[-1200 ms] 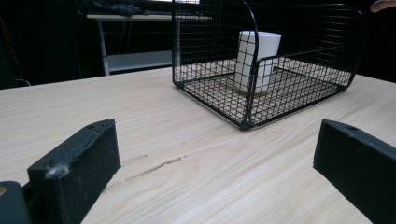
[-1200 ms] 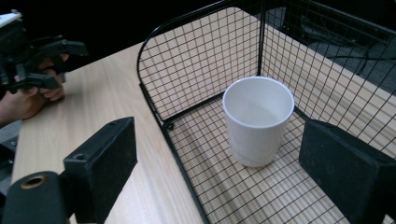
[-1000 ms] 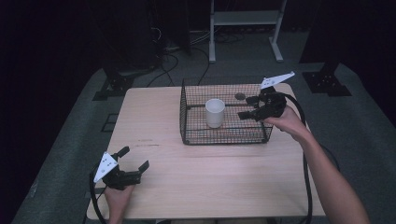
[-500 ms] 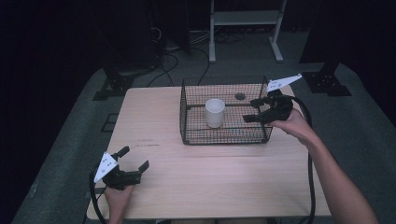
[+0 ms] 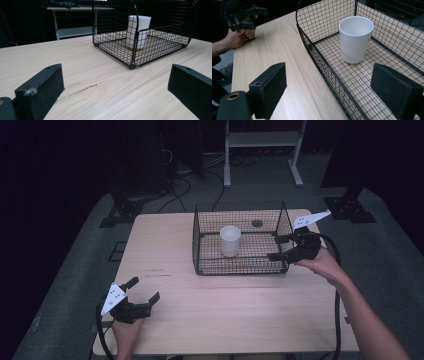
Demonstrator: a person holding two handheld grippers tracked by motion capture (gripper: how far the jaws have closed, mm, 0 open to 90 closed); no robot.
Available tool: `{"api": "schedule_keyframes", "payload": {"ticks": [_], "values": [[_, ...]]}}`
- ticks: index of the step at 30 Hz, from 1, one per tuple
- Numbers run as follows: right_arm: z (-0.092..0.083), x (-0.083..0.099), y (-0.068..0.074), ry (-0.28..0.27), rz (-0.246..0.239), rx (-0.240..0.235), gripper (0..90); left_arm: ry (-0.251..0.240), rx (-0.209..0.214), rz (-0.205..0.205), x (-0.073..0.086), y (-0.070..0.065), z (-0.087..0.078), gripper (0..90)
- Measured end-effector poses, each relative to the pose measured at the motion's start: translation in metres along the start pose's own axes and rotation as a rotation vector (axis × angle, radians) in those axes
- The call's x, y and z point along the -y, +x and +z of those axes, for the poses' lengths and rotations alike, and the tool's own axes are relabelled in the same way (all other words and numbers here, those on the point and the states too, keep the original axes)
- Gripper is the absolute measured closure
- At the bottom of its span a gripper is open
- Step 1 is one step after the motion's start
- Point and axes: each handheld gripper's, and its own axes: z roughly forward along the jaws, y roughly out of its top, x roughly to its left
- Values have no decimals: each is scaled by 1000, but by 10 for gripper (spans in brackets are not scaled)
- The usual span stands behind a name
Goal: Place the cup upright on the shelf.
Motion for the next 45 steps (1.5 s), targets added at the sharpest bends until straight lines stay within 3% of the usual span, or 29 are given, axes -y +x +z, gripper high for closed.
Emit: {"api": "schedule_keyframes", "payload": {"ticks": [20, 45], "values": [[-23, 36, 6, -23, 20, 21, 126, 0, 0, 1, 0, 0, 0, 0], [-32, 68, 6, -35, 63, 36, 126, 0, -3, 3, 0, -1, 0, 0]]}}
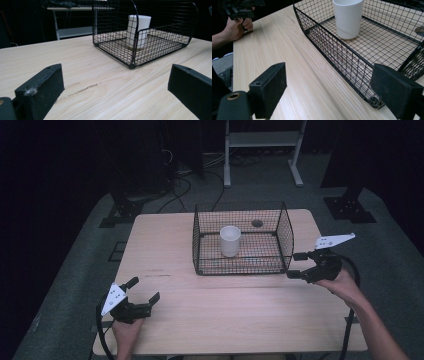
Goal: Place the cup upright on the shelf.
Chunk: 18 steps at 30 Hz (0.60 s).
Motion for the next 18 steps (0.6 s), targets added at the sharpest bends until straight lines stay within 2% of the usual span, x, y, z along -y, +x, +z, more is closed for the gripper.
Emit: {"api": "schedule_keyframes", "payload": {"ticks": [10, 18], "values": [[-5, 5, 0, 1, 5, 7, 126, 1, -1, 2, 0, 0, 0, 0], [-4, 17, 0, 7, 23, 8, 126, 1, -2, 2, 0, 0, 0, 0]]}}
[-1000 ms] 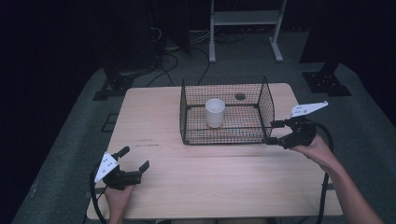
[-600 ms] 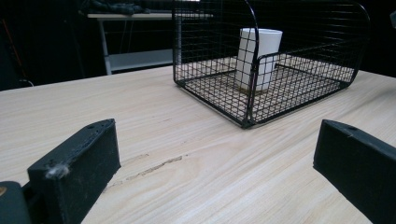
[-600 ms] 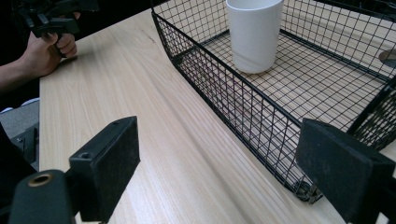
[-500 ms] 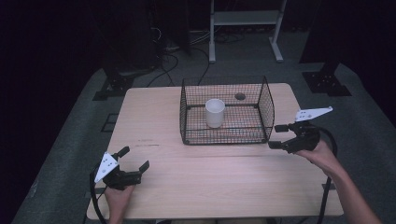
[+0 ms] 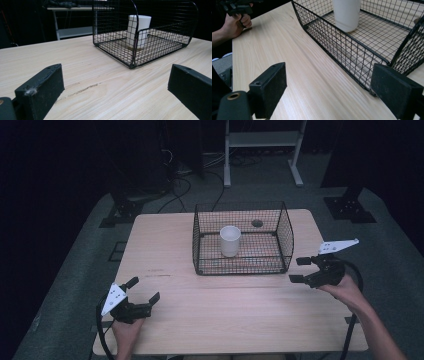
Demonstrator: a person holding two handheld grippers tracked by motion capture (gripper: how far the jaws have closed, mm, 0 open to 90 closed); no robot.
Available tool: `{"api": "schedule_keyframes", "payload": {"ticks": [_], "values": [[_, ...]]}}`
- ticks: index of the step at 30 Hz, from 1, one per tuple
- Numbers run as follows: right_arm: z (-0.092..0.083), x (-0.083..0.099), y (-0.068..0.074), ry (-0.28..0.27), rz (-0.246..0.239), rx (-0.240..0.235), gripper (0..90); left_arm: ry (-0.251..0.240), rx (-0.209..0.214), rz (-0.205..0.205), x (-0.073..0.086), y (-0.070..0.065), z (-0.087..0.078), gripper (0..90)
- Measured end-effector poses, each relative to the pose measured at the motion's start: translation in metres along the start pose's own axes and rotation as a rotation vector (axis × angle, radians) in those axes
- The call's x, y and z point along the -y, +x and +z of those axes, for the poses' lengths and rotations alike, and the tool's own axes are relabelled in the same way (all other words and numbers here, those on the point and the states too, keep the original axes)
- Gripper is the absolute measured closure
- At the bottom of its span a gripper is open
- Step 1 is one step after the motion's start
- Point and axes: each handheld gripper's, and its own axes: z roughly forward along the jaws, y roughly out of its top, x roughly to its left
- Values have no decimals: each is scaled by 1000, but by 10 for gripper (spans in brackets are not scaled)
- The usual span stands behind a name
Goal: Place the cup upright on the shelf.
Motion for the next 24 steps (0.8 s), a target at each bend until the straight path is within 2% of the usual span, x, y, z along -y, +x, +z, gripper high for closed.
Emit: {"api": "schedule_keyframes", "payload": {"ticks": [13, 24], "values": [[-7, 23, 1, -7, 26, 20, 126, 1, -2, 0, 0, 0, 0, 0], [-13, 46, 9, -32, 37, 45, 126, 8, -5, 10, 0, -1, 1, 0]]}}
